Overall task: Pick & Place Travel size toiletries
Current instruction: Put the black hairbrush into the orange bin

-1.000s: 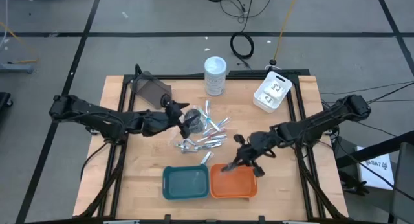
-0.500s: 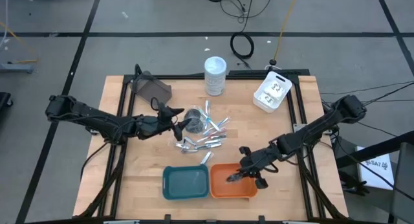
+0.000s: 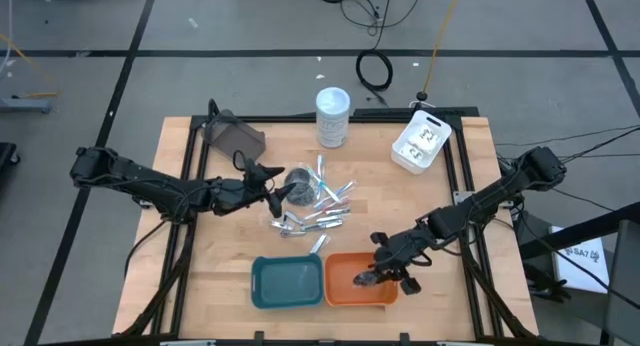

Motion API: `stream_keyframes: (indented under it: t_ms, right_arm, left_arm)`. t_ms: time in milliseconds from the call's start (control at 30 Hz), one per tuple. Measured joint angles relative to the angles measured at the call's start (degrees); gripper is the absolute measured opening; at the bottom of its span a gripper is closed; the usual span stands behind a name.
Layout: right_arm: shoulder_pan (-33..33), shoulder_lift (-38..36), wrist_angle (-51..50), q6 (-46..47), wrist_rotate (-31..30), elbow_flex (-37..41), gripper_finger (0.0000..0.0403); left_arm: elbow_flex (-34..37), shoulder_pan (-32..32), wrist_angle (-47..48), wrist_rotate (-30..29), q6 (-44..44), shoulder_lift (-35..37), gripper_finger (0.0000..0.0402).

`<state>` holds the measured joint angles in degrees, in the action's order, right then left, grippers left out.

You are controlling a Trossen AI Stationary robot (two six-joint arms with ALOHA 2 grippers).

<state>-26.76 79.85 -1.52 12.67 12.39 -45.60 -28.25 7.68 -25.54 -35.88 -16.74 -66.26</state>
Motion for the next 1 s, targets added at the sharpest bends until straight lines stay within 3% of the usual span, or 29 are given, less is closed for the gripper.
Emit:
stream_keyframes:
  t_ms: [300, 400, 700, 1000]
  right_arm:
    - [0.49, 0.0, 1.16, -3.55, 0.13, 0.02, 0.0152]
    - [0.48, 0.0, 2.12, -6.04, 3.54, 0.0, 0.0162]
    - [1.34, 0.0, 4.24, -9.3, 4.16, 0.02, 0.0157]
    - [6.31, 0.0, 6.64, -13.41, 4.03, 0.02, 0.0156]
  left_arm:
    - [0.0, 0.0, 0.0, -0.09, 0.09, 0.0, 0.0283]
    - [0.0, 0.0, 0.0, -0.09, 0.07, 0.0, 0.0285]
    - [0.0, 0.0, 0.02, -0.09, 0.07, -0.02, 0.0274]
    - [0.0, 0.0, 0.36, -0.09, 0.05, -0.02, 0.0281]
